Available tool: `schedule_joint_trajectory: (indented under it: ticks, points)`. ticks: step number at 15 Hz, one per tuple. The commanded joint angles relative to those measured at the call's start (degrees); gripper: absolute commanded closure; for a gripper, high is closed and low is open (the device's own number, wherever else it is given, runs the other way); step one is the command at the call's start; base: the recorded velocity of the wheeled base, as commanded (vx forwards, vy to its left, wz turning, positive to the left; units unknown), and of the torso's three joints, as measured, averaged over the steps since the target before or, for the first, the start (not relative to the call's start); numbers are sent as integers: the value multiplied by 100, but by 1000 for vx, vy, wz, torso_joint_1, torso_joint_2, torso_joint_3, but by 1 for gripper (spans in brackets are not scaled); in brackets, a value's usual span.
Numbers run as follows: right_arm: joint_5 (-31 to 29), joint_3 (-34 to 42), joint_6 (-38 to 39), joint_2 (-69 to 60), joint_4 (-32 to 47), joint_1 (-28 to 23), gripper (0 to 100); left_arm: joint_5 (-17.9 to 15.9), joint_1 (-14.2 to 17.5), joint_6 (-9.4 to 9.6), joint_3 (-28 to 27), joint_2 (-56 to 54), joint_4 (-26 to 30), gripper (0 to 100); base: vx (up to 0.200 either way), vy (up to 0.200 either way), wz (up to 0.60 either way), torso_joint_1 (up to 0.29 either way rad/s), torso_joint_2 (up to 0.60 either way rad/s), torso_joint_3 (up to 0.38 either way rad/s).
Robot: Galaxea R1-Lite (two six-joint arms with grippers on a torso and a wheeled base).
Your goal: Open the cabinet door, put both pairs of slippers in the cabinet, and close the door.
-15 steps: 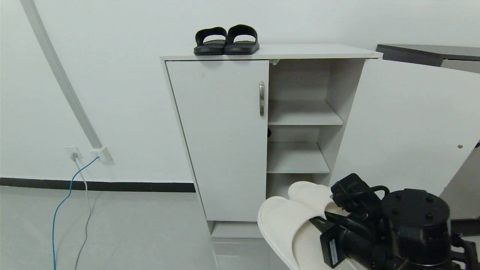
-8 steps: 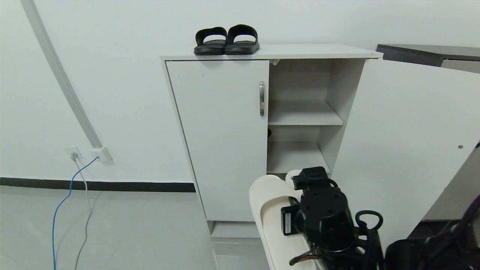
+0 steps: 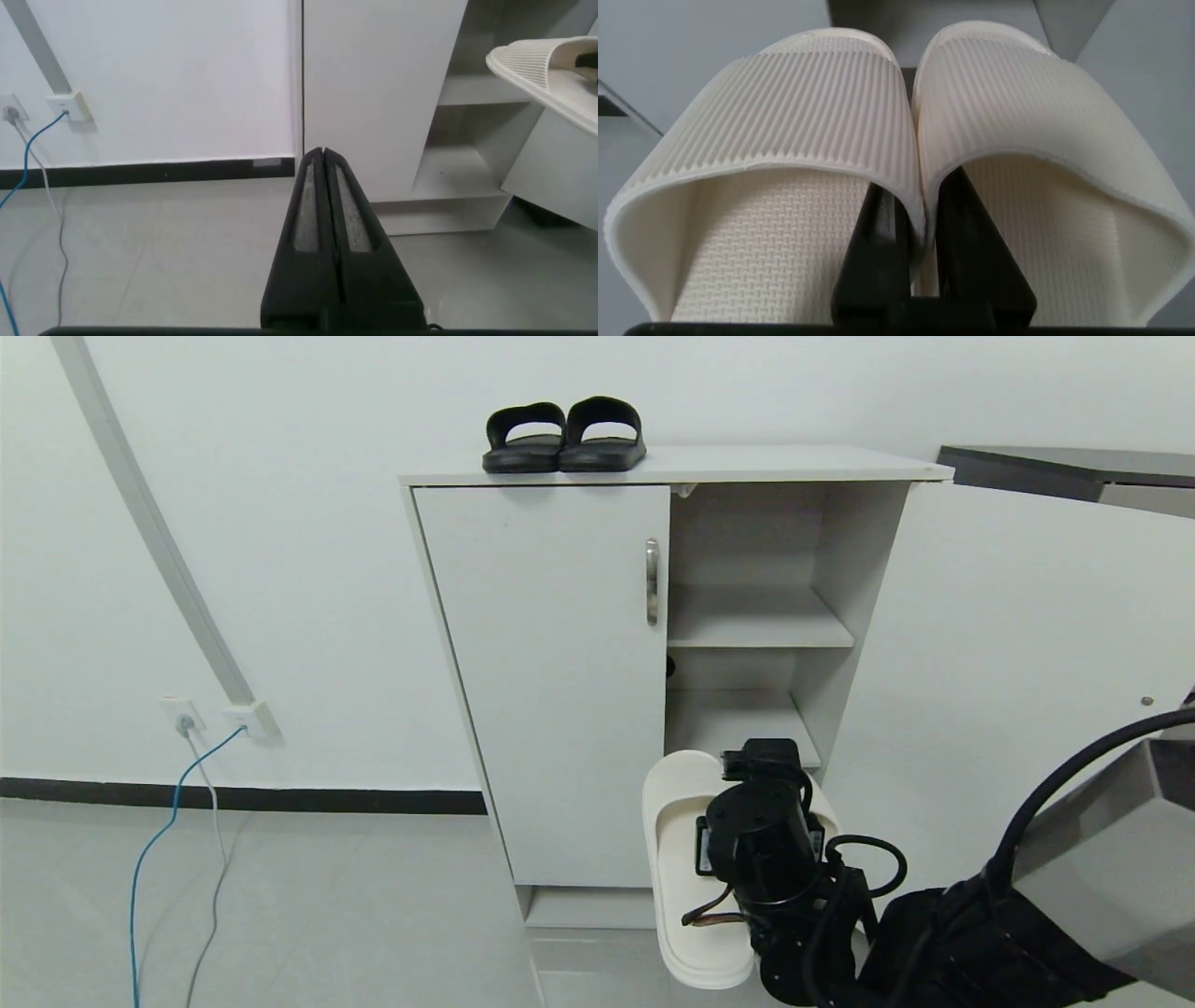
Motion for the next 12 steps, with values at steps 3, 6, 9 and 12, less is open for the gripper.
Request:
schedule_joint_trajectory:
  ticks: [3,6,9,12]
  points:
    - [7,-6,2,108,-16,-123,100,0,2,-10,1,16,-1,100,0,-133,0,2,3,3]
    - [33,-15,-42,231,-16,-149,100,0,2,-1,1,16,-1,100,0,0,0,0,0,0]
    - [68,-129,-227,477,-121,-158,100,0,2,-10,1,16,-1,100,0,0,0,0,0,0]
    - [429,-50,-578,802,-860,-255,100,0,2,-10,1,16,-1,100,0,0,0,0,0,0]
